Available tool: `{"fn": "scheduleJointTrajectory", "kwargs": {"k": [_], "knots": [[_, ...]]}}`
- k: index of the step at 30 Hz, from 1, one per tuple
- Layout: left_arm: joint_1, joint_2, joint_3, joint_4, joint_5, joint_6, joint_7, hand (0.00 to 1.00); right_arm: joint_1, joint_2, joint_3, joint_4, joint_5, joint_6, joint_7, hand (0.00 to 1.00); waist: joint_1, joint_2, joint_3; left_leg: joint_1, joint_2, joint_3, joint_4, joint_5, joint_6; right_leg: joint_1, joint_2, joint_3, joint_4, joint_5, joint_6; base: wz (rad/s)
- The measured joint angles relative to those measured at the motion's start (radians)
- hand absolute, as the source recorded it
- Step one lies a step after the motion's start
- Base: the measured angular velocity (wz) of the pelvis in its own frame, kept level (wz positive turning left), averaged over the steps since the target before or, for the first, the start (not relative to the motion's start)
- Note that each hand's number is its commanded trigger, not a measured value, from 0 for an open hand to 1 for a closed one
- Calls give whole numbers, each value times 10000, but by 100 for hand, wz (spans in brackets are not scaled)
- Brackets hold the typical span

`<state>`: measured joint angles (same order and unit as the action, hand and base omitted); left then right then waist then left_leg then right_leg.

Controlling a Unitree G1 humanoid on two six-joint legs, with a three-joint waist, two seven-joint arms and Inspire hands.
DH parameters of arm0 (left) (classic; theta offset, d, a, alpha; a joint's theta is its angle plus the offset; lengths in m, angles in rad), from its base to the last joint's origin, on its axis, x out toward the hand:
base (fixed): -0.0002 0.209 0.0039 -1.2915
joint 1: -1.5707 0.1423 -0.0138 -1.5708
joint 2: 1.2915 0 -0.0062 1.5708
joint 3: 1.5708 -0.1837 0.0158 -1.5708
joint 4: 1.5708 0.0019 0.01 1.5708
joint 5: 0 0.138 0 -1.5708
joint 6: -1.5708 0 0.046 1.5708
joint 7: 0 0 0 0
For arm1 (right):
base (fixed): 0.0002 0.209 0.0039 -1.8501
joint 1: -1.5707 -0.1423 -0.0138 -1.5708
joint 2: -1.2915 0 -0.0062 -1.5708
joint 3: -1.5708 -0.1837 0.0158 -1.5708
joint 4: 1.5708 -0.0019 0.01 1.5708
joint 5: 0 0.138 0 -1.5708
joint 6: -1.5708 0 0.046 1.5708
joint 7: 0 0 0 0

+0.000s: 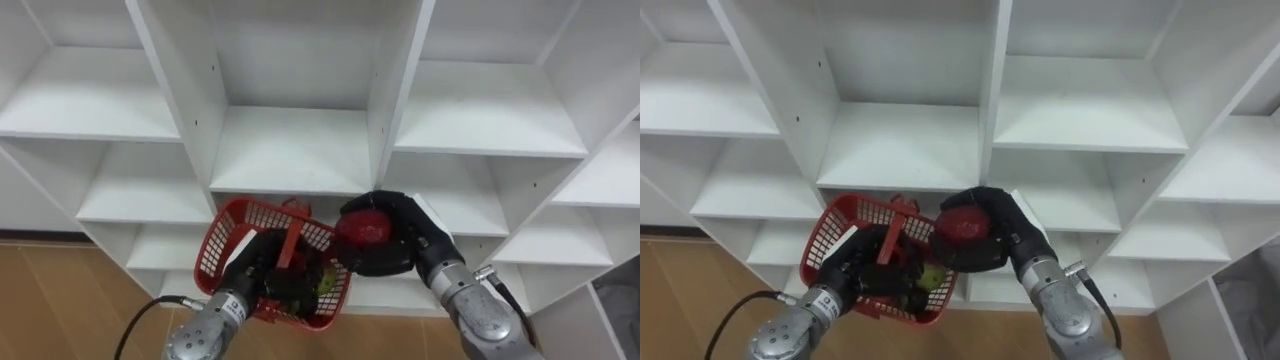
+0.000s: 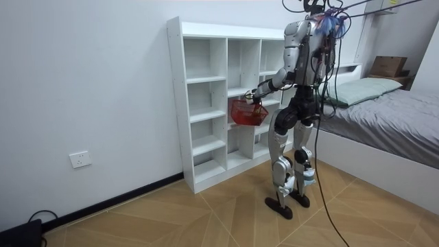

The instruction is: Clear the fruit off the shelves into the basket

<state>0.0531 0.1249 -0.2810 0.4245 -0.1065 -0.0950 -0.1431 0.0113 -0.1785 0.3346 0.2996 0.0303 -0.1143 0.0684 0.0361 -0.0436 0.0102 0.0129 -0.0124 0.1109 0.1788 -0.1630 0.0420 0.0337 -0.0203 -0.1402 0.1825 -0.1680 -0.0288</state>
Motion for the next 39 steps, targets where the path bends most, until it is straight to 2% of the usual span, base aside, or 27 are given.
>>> {"fn": "scheduleJointTrajectory", "kwargs": {"k": [3, 6, 11, 28, 34, 39], "knots": [[1, 45, -147, -52, 0, 1, -82, 100, 0, 197, -1, 1, 6, 3, 23, 100, -5, 8, 1, 3, 3, -27, 0, -6, 0, 0, 2, 4, 4, 0, 0, 0], [12, 49, -204, -163, 1, 2, -250, 100, -1, 227, 4, 6, 6, 5, 116, 100, 3, 18, 7, 12, 4, -32, -1, -15, 4, 4, 5, 7, 11, 0, 0, 0], [41, 85, -390, -239, 3, 2, -267, 100, 0, 232, 84, 14, 8, 8, 244, 100, -4, 147, 87, 67, 5, -30, -13, -26, 8, 24, 10, 29, 28, 1, 0, 0], [75, 110, -382, -236, 13, 26, -259, 100, -14, 239, 145, 147, 50, 25, 426, 100, -45, 160, 81, -68, 7, -25, -12, -30, 1, -137, 15, 74, 53, 1, -1, 0], [74, 276, -463, -242, 2, 30, -255, 100, -40, 254, 160, 592, 541, 46, 401, 100, -93, 163, 78, -123, 5, -44, 8, -30, 1, -148, 16, 58, 31, 1, -2, 0], [68, 288, -475, -257, -1, 30, -249, 100, -42, 247, 161, 594, 541, 46, 262, 100, -105, 176, 70, -140, 6, -61, 34, -30, 1, -145, 11, 28, 34, 1, -2, 0]]}}
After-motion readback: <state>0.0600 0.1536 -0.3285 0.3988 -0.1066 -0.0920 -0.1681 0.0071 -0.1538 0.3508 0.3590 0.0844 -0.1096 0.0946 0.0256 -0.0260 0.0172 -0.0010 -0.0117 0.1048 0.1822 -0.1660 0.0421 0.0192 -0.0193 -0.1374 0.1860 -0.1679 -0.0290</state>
